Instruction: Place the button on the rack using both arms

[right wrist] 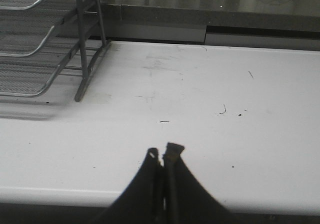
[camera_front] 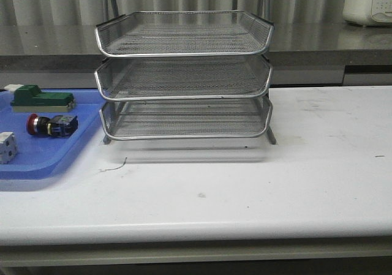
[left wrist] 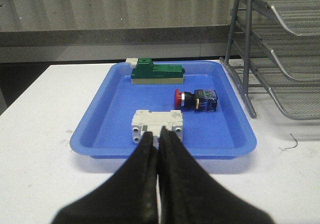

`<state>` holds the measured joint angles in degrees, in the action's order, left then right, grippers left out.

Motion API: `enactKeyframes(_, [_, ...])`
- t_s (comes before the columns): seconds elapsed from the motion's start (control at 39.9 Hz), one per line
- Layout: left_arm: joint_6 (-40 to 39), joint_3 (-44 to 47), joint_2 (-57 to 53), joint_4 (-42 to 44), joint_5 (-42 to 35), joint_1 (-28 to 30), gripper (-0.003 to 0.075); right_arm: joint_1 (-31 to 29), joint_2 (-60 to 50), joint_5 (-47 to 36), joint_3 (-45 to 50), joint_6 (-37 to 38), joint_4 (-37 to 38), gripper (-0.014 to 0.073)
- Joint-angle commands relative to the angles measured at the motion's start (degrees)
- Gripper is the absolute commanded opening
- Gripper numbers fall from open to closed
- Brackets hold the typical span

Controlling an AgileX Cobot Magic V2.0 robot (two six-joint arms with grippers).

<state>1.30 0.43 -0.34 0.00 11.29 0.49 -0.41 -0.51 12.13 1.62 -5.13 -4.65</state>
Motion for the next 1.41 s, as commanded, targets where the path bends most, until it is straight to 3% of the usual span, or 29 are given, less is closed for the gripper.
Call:
enactKeyframes(0.0, [-0.3,0.5,-1.1,0.0,-4.9,0.0,-0.0019,-0.3,-1.0,-4.8,-0.2,-0.3,0.6,-0.006])
enactKeyframes(1.08, [-0.3,0.5,-1.1,0.0,-5.3,0.0,-0.0019,-0.3,-1.0,-4.9,-0.2,-0.3,0.6,-0.006])
enactKeyframes(1.38, [-0.3,0.5,-1.1,0.0,-13.5,0.0,-0.0019,-0.3,-1.0,-9.7,-0.2,-0.3,0.6,-0.006])
